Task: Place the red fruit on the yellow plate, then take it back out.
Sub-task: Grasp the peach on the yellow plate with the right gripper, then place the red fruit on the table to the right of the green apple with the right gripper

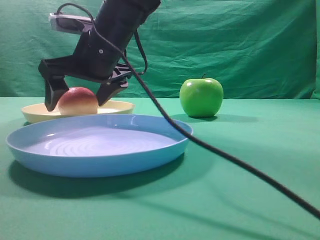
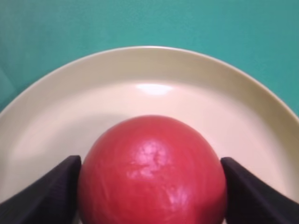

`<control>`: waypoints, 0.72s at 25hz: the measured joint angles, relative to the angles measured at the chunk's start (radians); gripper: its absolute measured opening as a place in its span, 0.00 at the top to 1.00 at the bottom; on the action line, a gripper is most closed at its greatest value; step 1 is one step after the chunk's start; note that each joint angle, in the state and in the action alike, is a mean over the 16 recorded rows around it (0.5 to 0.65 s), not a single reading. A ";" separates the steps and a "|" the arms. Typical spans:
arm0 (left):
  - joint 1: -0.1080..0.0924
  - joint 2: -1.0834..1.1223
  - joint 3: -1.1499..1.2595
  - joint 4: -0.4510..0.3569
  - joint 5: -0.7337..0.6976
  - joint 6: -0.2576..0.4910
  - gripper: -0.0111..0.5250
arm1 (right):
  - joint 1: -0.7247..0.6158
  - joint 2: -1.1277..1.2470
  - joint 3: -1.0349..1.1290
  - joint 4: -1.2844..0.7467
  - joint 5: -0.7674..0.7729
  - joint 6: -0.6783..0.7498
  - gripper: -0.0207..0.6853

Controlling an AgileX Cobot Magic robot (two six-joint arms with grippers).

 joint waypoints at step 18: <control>0.000 0.000 0.000 0.000 0.000 0.000 0.98 | -0.018 -0.332 0.003 -0.157 0.343 0.146 0.69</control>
